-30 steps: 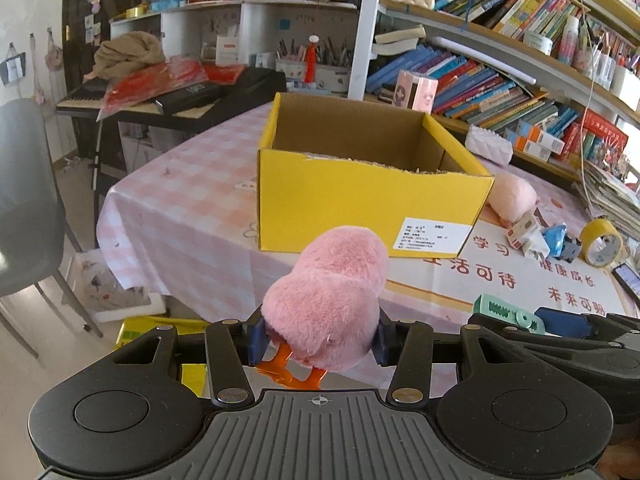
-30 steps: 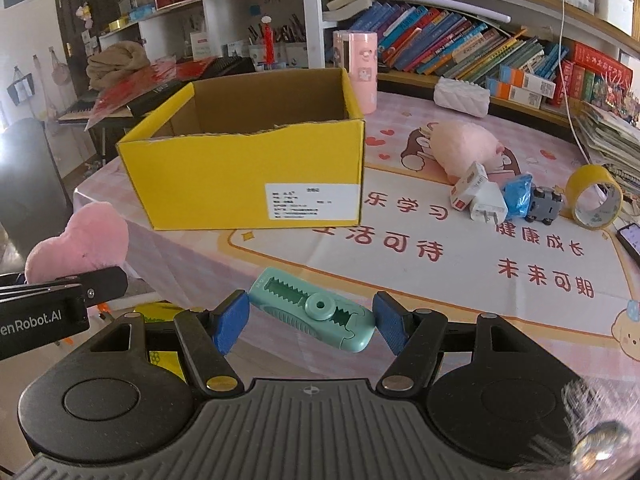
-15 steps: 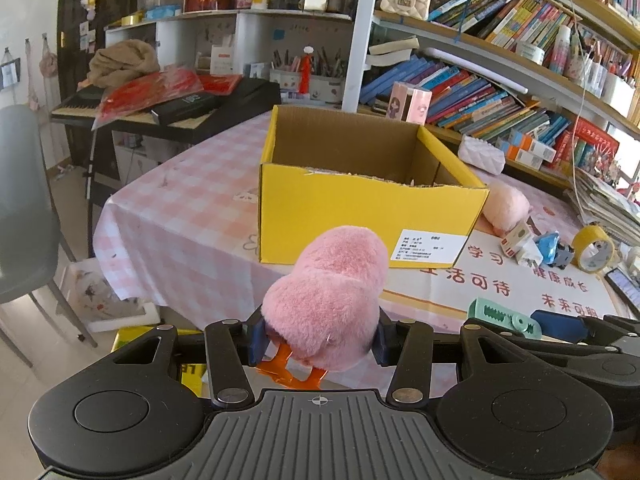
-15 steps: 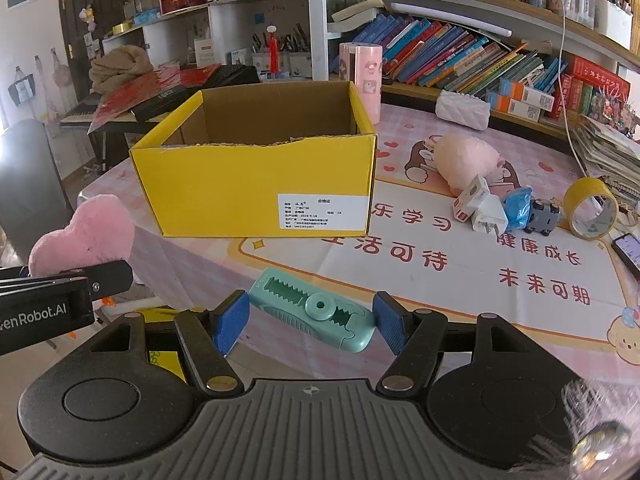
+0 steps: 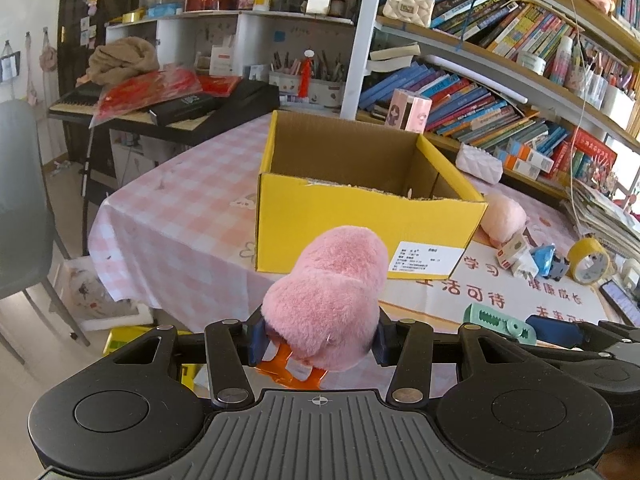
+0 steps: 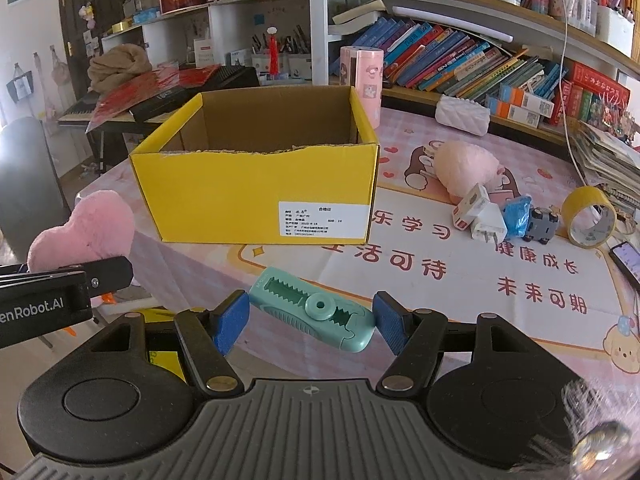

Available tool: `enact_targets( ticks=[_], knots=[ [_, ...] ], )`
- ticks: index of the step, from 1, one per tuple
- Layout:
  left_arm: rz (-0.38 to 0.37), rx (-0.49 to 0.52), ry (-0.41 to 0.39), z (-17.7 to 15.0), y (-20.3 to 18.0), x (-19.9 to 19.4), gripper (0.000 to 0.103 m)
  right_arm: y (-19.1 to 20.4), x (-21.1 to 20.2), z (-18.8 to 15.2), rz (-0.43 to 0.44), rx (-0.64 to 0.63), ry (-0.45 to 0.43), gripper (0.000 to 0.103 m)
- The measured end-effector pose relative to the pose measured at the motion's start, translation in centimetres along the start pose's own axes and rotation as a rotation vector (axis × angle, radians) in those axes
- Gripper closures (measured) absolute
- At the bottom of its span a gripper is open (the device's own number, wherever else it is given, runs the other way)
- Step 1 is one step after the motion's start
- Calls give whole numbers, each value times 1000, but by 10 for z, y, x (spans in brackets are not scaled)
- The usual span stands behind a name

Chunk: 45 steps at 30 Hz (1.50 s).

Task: Organize objects
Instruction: 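Carry the chick and green stapler with both tools over the yellow box, then open the left tool to drop the chick while the right tool releases the stapler into the box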

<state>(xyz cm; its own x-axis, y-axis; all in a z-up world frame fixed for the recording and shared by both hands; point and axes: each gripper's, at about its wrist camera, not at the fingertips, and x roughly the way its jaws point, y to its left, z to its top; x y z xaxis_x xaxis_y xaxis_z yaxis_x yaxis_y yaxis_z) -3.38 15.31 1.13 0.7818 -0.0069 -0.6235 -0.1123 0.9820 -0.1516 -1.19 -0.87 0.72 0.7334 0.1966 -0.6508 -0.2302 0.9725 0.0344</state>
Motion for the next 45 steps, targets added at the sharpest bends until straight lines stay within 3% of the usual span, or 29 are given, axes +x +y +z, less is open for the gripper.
enact_targets(
  ticks=[13, 26, 30, 37, 45],
  knots=[
    [-30, -21, -43, 34, -8, 16, 56, -9, 18, 38, 25, -11, -22, 37],
    [27, 26, -154, 101, -24, 62, 56, -19, 65, 118, 87, -68, -131, 37],
    [65, 28, -120, 110, -27, 92, 56, -23, 99, 137, 92, -107, -129, 37],
    [123, 28, -30, 111, -26, 132, 56, -24, 156, 149, 131, -200, -34, 37],
    [180, 55, 27, 116, -28, 156, 56, -17, 186, 156, 178, -366, -29, 37]
  ],
)
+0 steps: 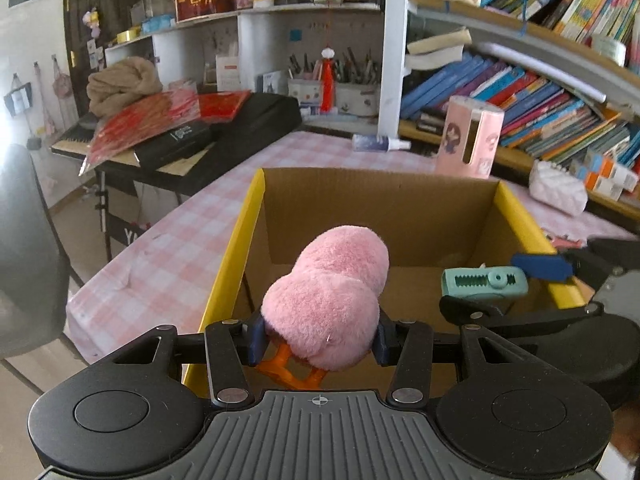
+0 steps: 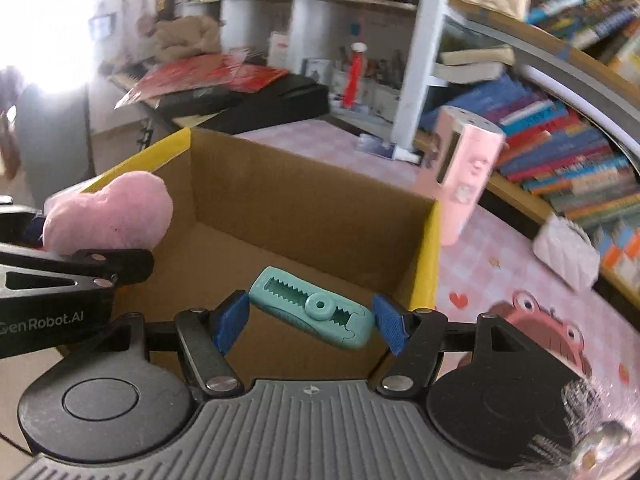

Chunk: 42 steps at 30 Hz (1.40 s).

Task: Organize objects
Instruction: 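Open the left tool to drop the chick while the right tool releases the stapler into the box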

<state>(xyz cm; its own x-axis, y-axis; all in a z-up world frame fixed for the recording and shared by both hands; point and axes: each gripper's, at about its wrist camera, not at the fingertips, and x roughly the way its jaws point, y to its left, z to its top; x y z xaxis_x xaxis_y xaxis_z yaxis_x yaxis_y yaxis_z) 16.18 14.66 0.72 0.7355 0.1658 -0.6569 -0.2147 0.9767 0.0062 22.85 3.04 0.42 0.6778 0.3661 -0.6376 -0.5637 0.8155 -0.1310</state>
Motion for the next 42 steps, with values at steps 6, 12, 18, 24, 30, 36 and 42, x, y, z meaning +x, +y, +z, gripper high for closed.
enact_targets(
  ticks=[6, 12, 18, 24, 30, 36, 42],
  knots=[
    [24, 49, 30, 1, -8, 10, 56, -4, 15, 9, 97, -121, 66, 37],
    [28, 71, 39, 4, -15, 16, 56, -10, 23, 13, 125, -185, 81, 37],
    [45, 78, 38, 3, -19, 17, 56, -14, 27, 14, 146, -219, 84, 37],
    [55, 31, 10, 2, -13, 9, 43, -14, 22, 13, 142, -210, 49, 36],
    [36, -11, -80, -2, -7, -16, 27, -17, 6, 10, 107, -151, -6, 32],
    [29, -42, -155, -4, -1, -45, 22, -17, -27, 7, 63, -70, -91, 29],
    [9, -61, -196, -12, 7, -67, 21, -15, -64, -2, -21, 22, -155, 28]
  ],
)
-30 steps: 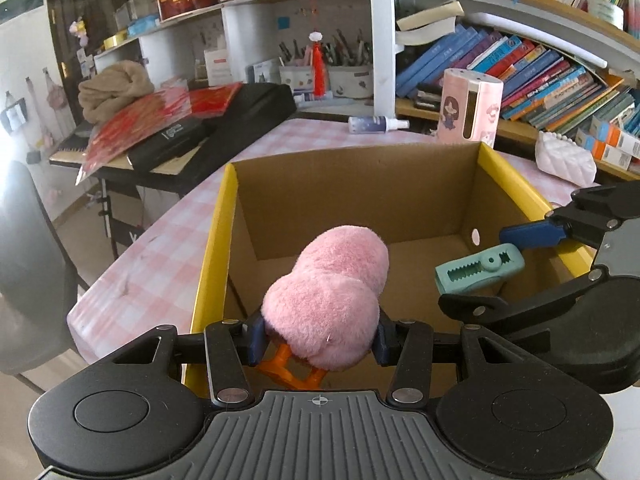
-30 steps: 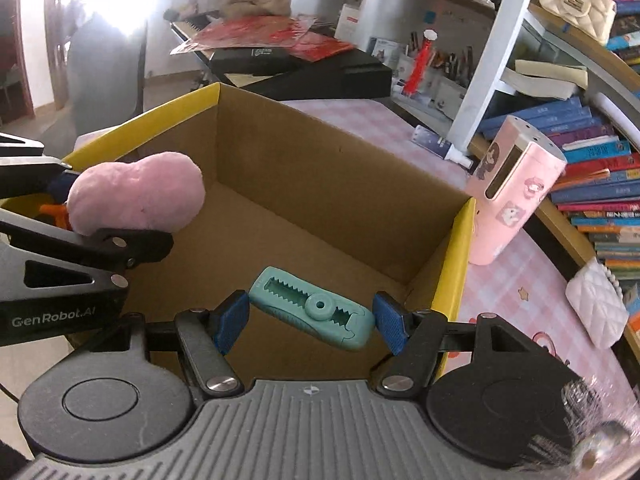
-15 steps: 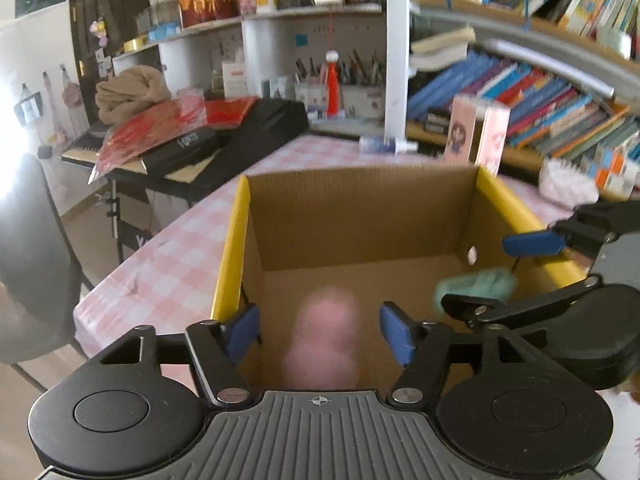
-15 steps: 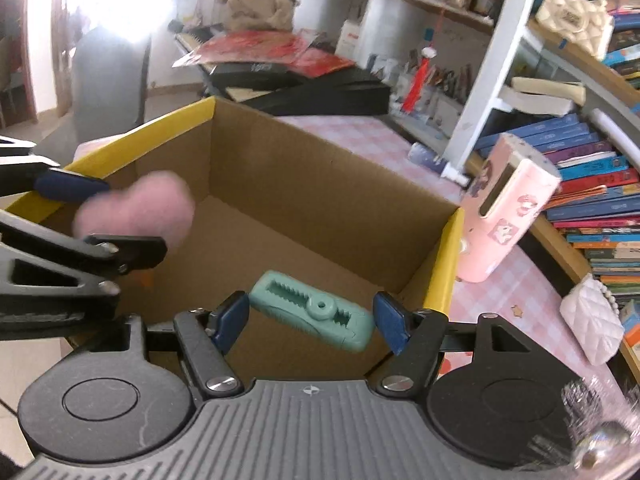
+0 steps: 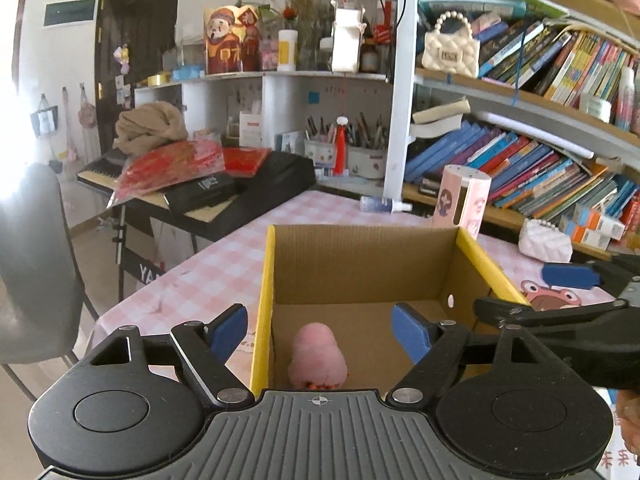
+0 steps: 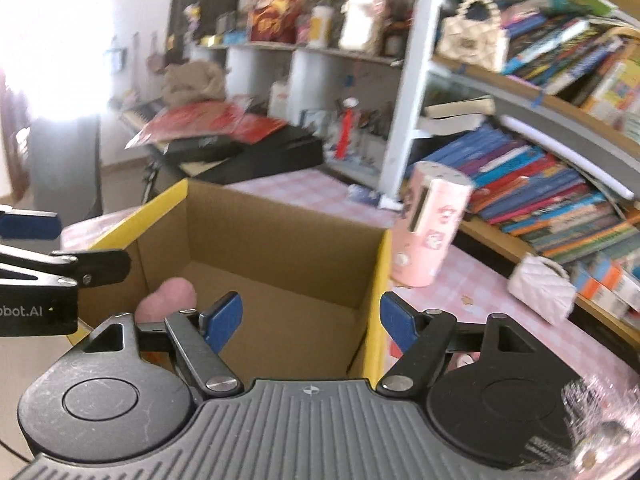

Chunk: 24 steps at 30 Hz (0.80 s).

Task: Organize objects
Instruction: 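Open the left tool to drop the chick while the right tool releases the stapler into the box, then withdraw both open tools from the box back toward the remaining objects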

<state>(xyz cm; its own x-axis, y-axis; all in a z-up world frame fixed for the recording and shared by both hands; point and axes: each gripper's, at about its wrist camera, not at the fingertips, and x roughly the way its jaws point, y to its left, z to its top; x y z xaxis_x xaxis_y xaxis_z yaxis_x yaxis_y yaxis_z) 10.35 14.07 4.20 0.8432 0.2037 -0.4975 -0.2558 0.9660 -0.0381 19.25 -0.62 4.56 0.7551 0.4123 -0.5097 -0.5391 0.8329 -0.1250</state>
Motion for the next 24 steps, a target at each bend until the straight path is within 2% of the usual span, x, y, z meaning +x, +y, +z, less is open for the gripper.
enact_targets(
  ticks=[9, 18, 24],
  knots=[
    [-22, 11, 18, -29, 12, -32, 21, 10, -50, -25, -127, 143, -10, 26],
    [-27, 36, 90, -66, 21, -67, 20, 42, -85, -75, -190, 229, 93, 26],
    [-36, 80, 130, -86, 23, -83, 19, 68, -101, -99, -209, 234, 147, 26]
  ],
)
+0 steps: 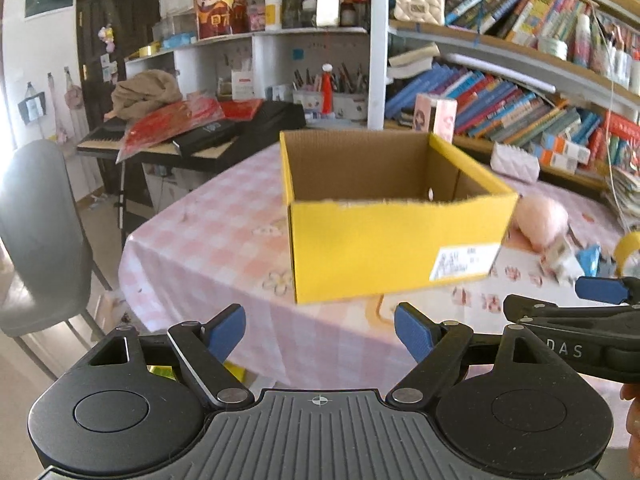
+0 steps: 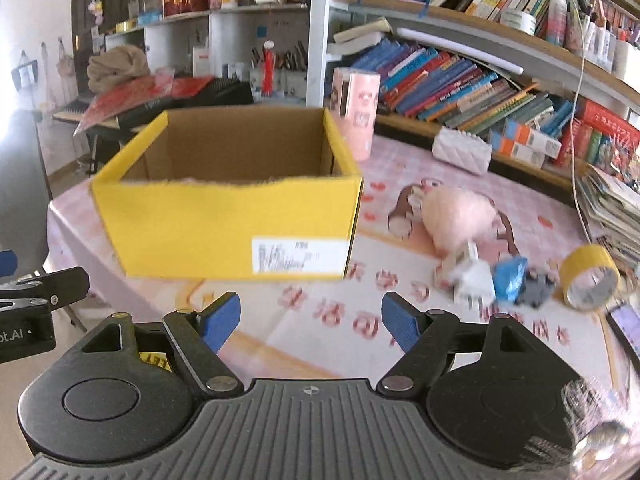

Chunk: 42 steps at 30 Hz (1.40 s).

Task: Organize objects
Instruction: 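Withdraw both open tools from the box back toward the remaining objects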

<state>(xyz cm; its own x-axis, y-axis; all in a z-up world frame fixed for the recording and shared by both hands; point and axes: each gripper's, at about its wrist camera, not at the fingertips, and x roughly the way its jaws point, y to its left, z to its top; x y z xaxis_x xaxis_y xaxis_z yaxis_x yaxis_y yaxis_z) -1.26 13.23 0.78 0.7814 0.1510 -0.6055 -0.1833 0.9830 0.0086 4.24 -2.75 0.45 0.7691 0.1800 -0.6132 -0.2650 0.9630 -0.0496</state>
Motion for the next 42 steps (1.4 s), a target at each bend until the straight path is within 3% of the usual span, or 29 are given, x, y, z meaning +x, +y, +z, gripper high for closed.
enact_targets(
  ticks=[11, 18, 33, 42],
  knots=[
    [-15, 39, 62, -22, 1, -10, 16, 12, -19, -30, -13, 15, 39, 21],
    [-68, 77, 79, -31, -13, -12, 16, 4, -29, -46, -54, 52, 64, 20],
    [-247, 238, 76, -25, -81, -1, 16, -58, -49, -70, -232, 213, 90, 20],
    [-309, 292, 85, -10, -131, 20, 16, -106, -43, -73, -303, 276, 111, 20]
  ],
)
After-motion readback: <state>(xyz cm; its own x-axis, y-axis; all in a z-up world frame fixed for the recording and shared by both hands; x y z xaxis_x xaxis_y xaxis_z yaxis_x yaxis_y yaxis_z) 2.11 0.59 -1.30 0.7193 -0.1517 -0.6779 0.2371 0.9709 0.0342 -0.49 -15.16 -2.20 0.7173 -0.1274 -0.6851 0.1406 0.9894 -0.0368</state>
